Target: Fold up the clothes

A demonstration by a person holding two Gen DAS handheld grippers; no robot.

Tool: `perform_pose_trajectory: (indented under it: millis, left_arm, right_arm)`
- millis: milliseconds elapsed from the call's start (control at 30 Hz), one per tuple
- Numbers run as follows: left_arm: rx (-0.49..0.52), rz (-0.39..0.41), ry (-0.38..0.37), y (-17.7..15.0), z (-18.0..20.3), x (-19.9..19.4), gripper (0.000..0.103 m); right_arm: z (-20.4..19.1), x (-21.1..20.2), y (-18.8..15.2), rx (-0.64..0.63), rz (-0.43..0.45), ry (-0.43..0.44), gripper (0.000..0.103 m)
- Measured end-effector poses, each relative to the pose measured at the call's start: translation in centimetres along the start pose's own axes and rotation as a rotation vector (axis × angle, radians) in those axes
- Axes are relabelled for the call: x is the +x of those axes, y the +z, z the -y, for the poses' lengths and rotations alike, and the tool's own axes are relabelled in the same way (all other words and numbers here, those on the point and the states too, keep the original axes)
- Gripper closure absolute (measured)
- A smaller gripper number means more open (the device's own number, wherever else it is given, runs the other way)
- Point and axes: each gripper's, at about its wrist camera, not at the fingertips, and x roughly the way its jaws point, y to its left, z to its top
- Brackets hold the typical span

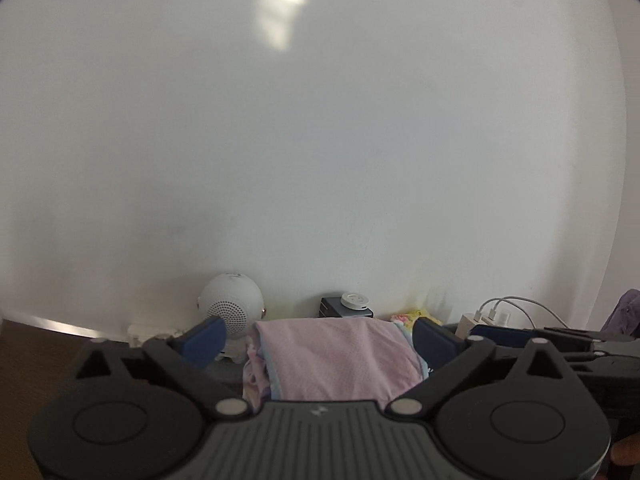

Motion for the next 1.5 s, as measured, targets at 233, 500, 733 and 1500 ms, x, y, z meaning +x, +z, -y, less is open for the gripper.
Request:
perform_pose_trajectory:
  millis: [233, 500, 733, 1500]
  left_arm:
    - [0.1, 0.021, 0.081, -4.6, 3.8, -15.9, 0.0]
    - [-0.033, -0.099, 0.033, -11.5, 6.6, -29.4, 0.0]
    - [-0.079, -0.152, 0.037, -16.6, 7.5, -34.7, 0.0]
    - [0.01, -0.117, 0.176, -20.7, 10.3, -41.4, 0.0]
  right_arm:
    - [-3.9, -13.4, -4.2, -0.027, -0.015, 0.012, 0.001]
    - [-9.0, -26.9, -10.6, 0.039, -0.112, -0.045, 0.0]
    - [-11.9, -33.4, -16.5, 0.014, -0.166, -0.185, 0.0]
    - [-15.2, -37.6, -22.1, -0.012, -0.198, -0.269, 0.0]
